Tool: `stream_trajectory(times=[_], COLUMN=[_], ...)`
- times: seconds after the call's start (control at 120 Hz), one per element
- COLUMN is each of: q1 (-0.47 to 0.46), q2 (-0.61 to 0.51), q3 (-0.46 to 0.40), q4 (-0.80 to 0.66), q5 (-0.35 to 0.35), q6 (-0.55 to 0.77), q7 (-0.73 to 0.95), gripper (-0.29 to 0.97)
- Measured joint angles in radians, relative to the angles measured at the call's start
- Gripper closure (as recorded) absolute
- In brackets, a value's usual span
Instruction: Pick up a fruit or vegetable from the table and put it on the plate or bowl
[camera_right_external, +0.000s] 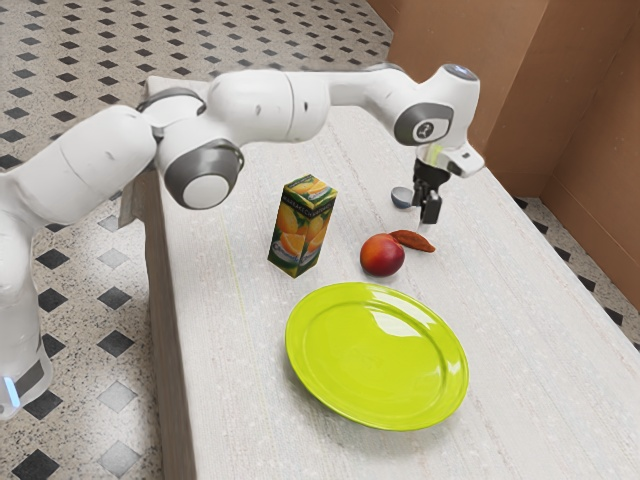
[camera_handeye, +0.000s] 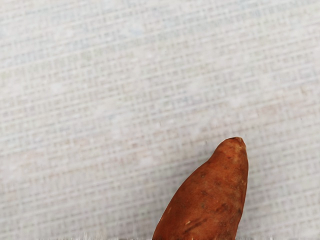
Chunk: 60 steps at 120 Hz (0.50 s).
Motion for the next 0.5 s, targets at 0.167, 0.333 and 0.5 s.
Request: stream_trajectory(times=[0.167, 0.333, 0.5], q1=[-0.002, -0.005, -0.005], q2=[0.007, 0.022, 0.041], q3=[-0.005, -0.004, -0.01], q4=[-0.001, -0.001, -0.001], q5=[0.014, 0.035, 0.039], q6=[-0.045, -0.069, -0.068], q7=[0.058, 0.113, 0.154], gripper=[0.0, 0.0, 0.0])
